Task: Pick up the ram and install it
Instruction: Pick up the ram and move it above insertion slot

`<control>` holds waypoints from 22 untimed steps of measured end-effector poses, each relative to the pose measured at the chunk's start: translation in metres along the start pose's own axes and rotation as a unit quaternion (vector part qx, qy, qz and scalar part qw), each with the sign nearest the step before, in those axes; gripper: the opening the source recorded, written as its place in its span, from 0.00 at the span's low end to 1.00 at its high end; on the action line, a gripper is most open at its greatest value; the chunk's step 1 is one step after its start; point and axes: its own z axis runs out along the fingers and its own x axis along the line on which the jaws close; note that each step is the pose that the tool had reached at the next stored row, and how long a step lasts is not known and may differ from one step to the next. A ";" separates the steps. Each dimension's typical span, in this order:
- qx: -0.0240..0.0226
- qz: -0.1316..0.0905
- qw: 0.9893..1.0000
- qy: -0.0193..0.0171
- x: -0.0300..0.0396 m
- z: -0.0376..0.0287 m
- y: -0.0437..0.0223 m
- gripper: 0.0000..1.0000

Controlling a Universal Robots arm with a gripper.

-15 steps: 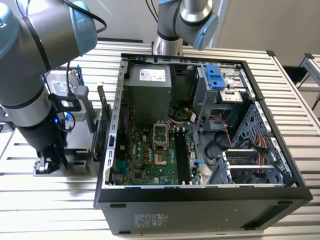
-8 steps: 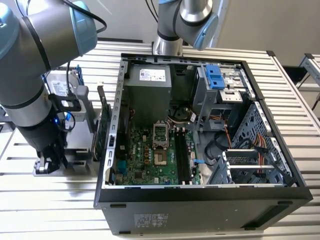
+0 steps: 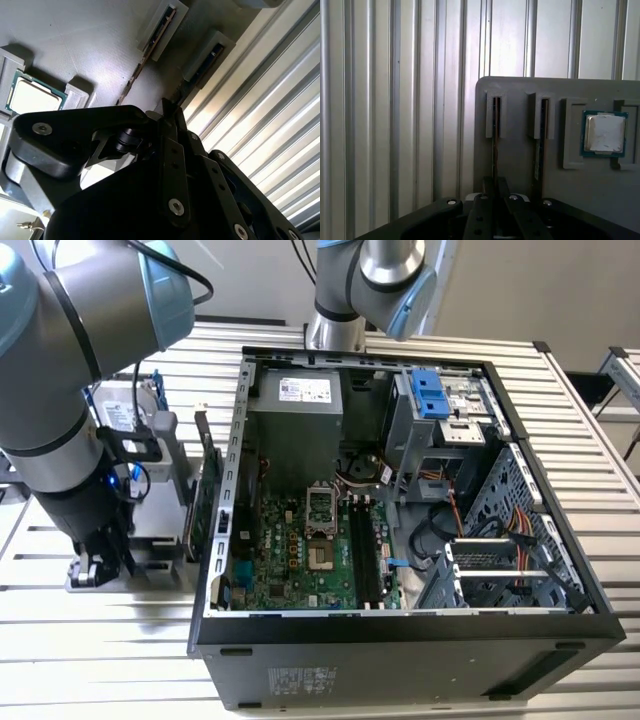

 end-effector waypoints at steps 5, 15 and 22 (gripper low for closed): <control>0.000 0.000 1.000 0.000 0.0000 -0.0033 0.0001 0.00; 0.000 0.000 1.000 0.000 0.0000 -0.0108 0.0001 0.00; 0.000 0.000 1.000 0.000 0.0000 -0.0154 0.0002 0.00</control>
